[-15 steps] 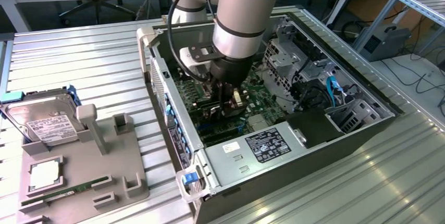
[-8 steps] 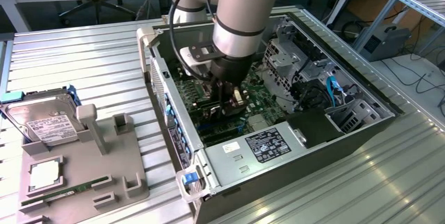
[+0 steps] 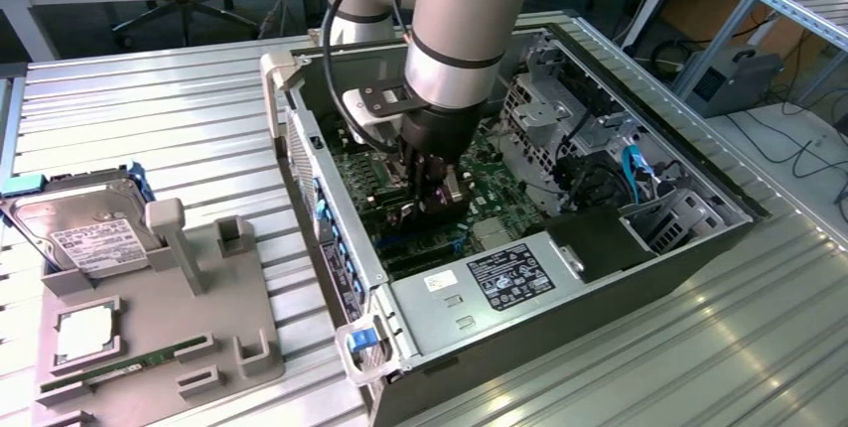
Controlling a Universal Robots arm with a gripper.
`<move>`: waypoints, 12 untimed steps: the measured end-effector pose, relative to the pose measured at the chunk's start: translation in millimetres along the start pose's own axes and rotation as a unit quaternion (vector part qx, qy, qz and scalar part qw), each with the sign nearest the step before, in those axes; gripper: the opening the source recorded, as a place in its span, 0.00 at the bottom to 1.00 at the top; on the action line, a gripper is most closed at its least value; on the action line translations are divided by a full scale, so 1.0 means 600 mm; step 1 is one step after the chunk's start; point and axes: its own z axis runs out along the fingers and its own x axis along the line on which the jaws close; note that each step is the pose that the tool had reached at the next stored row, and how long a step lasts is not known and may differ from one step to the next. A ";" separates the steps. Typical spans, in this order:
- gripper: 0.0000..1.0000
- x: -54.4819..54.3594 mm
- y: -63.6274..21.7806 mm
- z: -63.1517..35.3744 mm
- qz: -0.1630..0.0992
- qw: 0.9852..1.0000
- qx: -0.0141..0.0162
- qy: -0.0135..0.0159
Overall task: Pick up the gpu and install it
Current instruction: 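Insert the gpu into the slot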
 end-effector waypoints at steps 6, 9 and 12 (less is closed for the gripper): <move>0.26 0.000 0.000 0.000 0.000 1.000 0.000 0.000; 0.26 0.000 0.000 0.000 0.000 1.000 0.000 0.000; 0.26 0.000 0.000 0.000 0.000 1.000 0.000 0.000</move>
